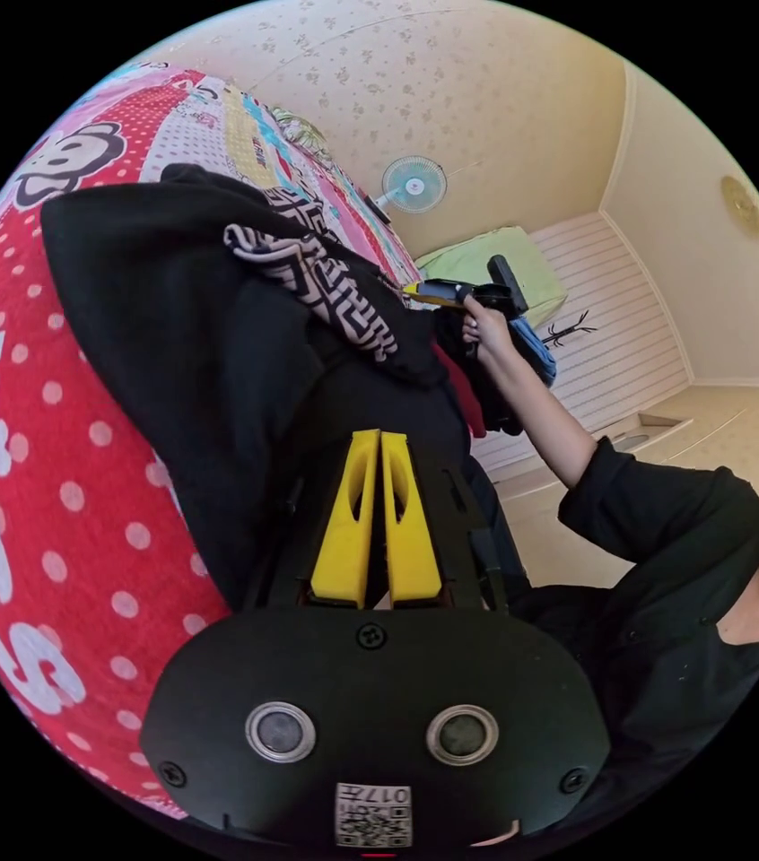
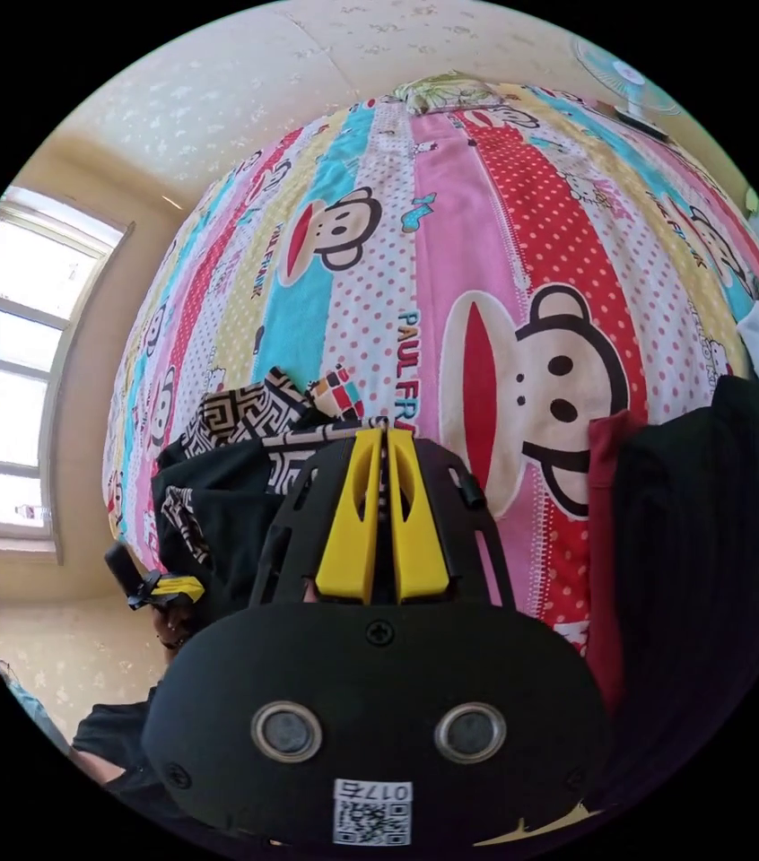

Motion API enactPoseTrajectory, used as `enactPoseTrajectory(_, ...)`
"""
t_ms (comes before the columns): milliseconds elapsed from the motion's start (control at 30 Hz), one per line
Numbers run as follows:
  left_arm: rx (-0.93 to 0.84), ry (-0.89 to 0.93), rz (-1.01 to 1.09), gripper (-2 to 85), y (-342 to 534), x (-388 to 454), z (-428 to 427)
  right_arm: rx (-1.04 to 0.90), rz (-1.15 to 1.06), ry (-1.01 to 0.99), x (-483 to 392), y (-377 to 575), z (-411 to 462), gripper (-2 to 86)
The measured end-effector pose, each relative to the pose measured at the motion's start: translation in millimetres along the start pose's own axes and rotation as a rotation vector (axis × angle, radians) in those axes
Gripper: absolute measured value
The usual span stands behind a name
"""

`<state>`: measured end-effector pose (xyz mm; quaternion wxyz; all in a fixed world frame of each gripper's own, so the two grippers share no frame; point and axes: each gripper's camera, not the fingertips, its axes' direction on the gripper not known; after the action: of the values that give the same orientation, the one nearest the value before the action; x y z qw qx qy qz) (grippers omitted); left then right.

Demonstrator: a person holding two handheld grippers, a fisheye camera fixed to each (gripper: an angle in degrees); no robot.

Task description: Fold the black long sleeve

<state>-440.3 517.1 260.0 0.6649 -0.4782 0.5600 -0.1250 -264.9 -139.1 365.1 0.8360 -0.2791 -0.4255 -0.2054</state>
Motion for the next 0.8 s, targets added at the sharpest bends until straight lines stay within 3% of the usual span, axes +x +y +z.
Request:
enactPoseTrajectory(167, -0.001, -0.002, 0.000, -1.0, -1, -1, -2, -0.025, -0.065, 0.029, -11, -1, 3, 5.3)
enactPoseTrajectory(267, -0.009, -0.003, 0.002, -1.0, -2, -2, -3, 0.058, -0.126, -0.017, -41, 18, -20, 12.8)
enactPoseTrajectory(367, -0.013, 0.004, 0.001, -1.0, -4, -4, -4, 0.065, -0.307, -0.134, -94, 44, -25, 13.9)
enactPoseTrajectory(533, -0.007, 0.007, 0.001, -1.1, -3, -6, -5, -0.090, -0.582, -0.351, -179, 68, 25, 11.9)
enactPoseTrajectory(800, 0.004, 0.034, -0.004, -1.0, -3, -11, -5, -0.078, -0.576, -0.298, -197, 71, 70, 13.2)
